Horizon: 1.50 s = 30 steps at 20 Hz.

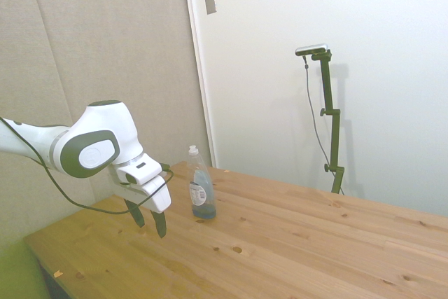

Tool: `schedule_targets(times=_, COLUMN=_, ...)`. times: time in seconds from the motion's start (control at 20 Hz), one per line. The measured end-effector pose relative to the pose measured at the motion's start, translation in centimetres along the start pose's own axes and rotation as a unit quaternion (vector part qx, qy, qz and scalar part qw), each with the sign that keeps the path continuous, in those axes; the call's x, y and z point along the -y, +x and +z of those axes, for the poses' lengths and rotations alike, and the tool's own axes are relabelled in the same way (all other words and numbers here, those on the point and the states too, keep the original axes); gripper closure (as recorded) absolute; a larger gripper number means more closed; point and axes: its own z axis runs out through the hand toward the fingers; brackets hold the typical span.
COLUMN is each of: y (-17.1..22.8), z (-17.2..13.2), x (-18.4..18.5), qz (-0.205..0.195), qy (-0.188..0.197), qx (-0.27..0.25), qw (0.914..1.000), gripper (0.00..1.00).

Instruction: Knock down the dish soap

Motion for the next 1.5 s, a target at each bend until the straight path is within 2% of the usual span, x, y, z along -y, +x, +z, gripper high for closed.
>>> schedule_targets(times=0.05, y=0.0, z=0.0, x=0.0, qz=0.000, qy=0.000, qx=0.000, qw=1.0000, gripper=0.00)
schedule_targets(times=0.1, y=0.0, z=0.0, x=0.0, qz=-0.001, qy=-0.001, qx=0.000, qw=1.0000, gripper=1.00)
schedule_targets(times=0.45, y=0.5, z=-1.7, x=3.0, qz=-0.001, qy=0.017, qx=-0.021, qw=0.9996, gripper=1.00)
schedule_targets(times=0.8, y=1.7, z=-2.0, x=7.5, qz=-0.005, qy=0.014, qx=-0.029, qw=0.9995, gripper=1.00)
schedule_targets(times=1.5, y=5.9, z=-2.0, x=12.5, qz=0.017, qy=0.005, qx=-0.059, qw=0.9981, gripper=1.00)
